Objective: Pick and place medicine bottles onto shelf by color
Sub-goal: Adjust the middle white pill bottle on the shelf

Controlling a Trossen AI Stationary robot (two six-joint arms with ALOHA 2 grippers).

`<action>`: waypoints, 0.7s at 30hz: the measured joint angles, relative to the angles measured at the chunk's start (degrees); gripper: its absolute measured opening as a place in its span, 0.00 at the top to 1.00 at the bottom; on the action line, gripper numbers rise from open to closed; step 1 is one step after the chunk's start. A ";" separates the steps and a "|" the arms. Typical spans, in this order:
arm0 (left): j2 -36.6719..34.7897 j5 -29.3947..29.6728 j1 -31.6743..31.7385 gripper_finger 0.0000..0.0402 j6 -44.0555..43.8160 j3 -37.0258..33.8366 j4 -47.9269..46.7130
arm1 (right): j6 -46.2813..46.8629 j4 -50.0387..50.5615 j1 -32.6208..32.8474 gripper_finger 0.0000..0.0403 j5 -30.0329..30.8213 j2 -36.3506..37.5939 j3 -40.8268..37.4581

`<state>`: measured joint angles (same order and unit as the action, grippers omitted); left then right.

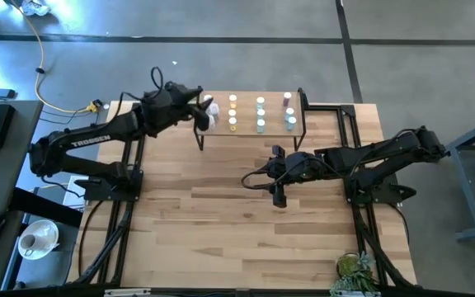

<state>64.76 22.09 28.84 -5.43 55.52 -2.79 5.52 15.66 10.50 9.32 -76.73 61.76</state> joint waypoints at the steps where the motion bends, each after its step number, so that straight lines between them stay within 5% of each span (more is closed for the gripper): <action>1: 0.40 0.00 0.02 0.43 -0.02 1.34 0.03 | 0.00 0.00 -0.01 0.53 0.00 0.00 0.00; 12: 9.13 4.32 -0.07 0.46 -5.84 11.19 -11.98 | 0.00 0.45 -0.01 0.53 0.00 0.00 0.00; 21: 14.82 4.39 -0.42 0.73 -6.49 13.33 -12.36 | 0.00 1.82 0.00 0.53 -0.01 -0.02 0.00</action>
<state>79.58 26.47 28.42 -11.93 68.84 -15.14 5.52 17.48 10.50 9.31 -76.75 61.76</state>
